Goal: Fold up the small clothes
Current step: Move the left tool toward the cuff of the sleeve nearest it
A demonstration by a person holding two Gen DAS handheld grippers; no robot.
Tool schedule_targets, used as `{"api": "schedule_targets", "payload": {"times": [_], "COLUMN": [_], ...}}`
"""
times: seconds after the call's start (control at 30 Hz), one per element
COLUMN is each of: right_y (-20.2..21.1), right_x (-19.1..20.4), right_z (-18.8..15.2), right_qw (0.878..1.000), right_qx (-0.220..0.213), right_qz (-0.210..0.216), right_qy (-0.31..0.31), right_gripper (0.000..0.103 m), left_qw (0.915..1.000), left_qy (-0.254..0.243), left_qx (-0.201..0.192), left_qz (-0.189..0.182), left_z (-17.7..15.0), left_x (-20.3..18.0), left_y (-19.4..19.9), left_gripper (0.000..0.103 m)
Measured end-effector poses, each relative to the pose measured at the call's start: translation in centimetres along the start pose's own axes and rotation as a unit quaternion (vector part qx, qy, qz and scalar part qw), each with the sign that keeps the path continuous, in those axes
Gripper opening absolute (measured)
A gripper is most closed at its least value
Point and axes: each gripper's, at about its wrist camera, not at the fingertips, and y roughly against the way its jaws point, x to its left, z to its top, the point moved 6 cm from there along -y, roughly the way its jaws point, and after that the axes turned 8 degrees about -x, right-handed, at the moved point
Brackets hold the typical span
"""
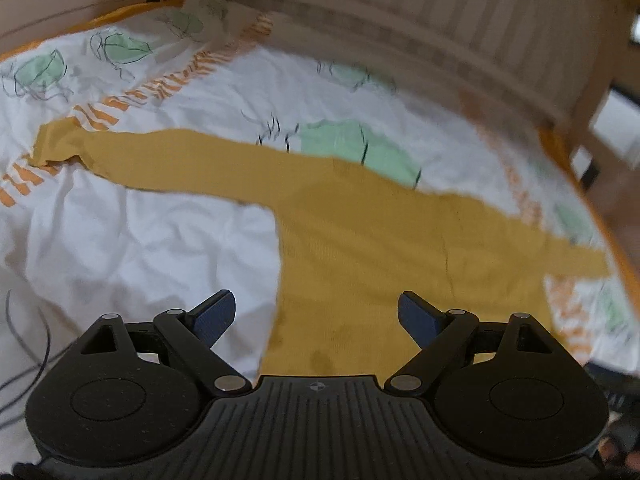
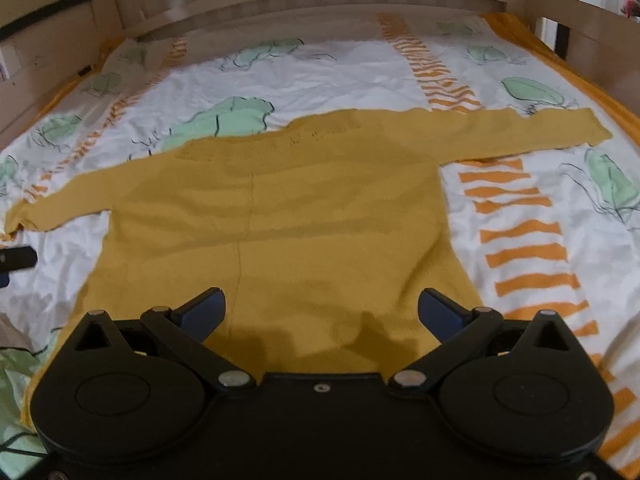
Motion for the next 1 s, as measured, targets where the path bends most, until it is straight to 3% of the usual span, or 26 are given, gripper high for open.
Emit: {"api": "schedule_targets", "payload": {"times": [0.07, 0.27, 0.4, 0.63, 0.8, 1.0], "right_y": [-0.3, -1.5, -3.0, -5.6, -7.3, -9.2], "right_x": [0.6, 3.5, 5.3, 7.9, 9.2, 10.8], "right_z": [0.4, 1.5, 2.2, 2.5, 2.4, 2.6], "right_qw": [1.000, 0.997, 0.995, 0.994, 0.993, 0.991], "right_qx": [-0.010, -0.025, -0.018, -0.024, -0.019, -0.004], "right_qz": [0.007, 0.065, 0.092, 0.101, 0.117, 0.136], "right_qy": [0.012, 0.042, 0.031, 0.030, 0.013, -0.014], "right_gripper": [0.102, 0.102, 0.102, 0.102, 0.102, 0.102], "left_qw": [0.9994, 0.9987, 0.9933, 0.9899, 0.9811, 0.9762], "left_qy": [0.026, 0.045, 0.113, 0.121, 0.162, 0.174], "left_qx": [-0.016, -0.017, -0.020, -0.059, -0.092, -0.086], "left_qz": [-0.019, -0.018, -0.017, 0.044, 0.054, 0.098], "left_z": [0.9, 3.9, 5.8, 9.6, 11.3, 11.6], "left_x": [1.5, 6.8, 11.9, 19.3, 24.2, 29.0], "left_y": [-0.5, -2.9, -4.3, -6.1, -7.4, -9.8], "left_gripper": [0.089, 0.089, 0.089, 0.089, 0.090, 0.091]}}
